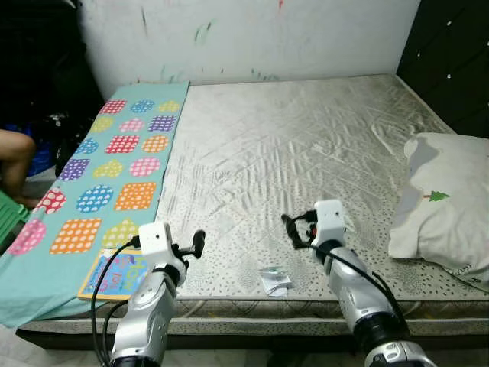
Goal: Clean up the room
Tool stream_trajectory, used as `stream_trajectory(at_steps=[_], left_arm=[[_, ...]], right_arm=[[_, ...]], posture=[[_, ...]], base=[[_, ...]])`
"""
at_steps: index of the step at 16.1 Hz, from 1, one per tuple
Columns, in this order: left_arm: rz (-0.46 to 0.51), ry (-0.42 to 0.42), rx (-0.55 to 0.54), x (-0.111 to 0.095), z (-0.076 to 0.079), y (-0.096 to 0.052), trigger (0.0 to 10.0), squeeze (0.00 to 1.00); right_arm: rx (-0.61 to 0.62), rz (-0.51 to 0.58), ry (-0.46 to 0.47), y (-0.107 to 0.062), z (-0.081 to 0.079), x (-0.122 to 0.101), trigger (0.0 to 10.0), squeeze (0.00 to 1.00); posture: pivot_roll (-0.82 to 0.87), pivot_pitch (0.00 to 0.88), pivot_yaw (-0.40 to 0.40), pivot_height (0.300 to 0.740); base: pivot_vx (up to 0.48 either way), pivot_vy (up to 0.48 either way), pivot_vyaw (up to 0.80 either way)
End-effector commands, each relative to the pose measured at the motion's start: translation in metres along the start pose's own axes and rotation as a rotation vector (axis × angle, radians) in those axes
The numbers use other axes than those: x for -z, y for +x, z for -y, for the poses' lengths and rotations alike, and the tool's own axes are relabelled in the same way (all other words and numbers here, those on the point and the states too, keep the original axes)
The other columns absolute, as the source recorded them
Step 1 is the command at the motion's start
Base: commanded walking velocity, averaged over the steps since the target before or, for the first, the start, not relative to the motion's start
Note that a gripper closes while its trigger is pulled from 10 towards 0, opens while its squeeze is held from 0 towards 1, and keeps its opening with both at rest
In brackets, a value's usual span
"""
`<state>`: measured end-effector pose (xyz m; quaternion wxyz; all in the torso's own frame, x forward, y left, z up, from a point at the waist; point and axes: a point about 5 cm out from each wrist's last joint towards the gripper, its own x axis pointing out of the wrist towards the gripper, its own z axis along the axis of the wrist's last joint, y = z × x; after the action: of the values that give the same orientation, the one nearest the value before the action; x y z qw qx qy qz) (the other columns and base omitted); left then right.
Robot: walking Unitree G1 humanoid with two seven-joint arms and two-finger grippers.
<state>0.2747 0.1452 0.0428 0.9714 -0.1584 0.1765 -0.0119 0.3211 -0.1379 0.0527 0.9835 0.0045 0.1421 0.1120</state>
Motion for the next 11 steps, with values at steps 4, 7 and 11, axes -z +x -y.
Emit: stream_trajectory(at_steps=[4, 7, 11], left_arm=[[-0.001, 0.029, 0.005, -0.0082, -0.0128, -0.0024, 10.0, 0.0], [0.007, 0.031, 0.017, -0.0117, -0.0065, 0.0018, 10.0, 0.0], [0.002, 0.027, 0.029, -0.0088, -0.0044, 0.0022, 10.0, 0.0]], right_arm=[[0.011, -0.028, 0.016, -0.0035, 0.0014, 0.006, 10.0, 0.0], [0.014, -0.036, 0.004, -0.004, 0.006, 0.0071, 10.0, 0.0], [0.02, -0.025, -0.004, -0.0016, 0.0081, 0.0018, 10.0, 0.0]], posture=[[-0.07, 0.0, 0.067, 0.74], [-0.07, 0.0, 0.069, 0.74], [-0.08, 0.0, 0.068, 0.74]], base=[[0.0, 0.148, 0.0], [0.0, 0.301, 0.0], [0.0, 0.407, 0.0]])
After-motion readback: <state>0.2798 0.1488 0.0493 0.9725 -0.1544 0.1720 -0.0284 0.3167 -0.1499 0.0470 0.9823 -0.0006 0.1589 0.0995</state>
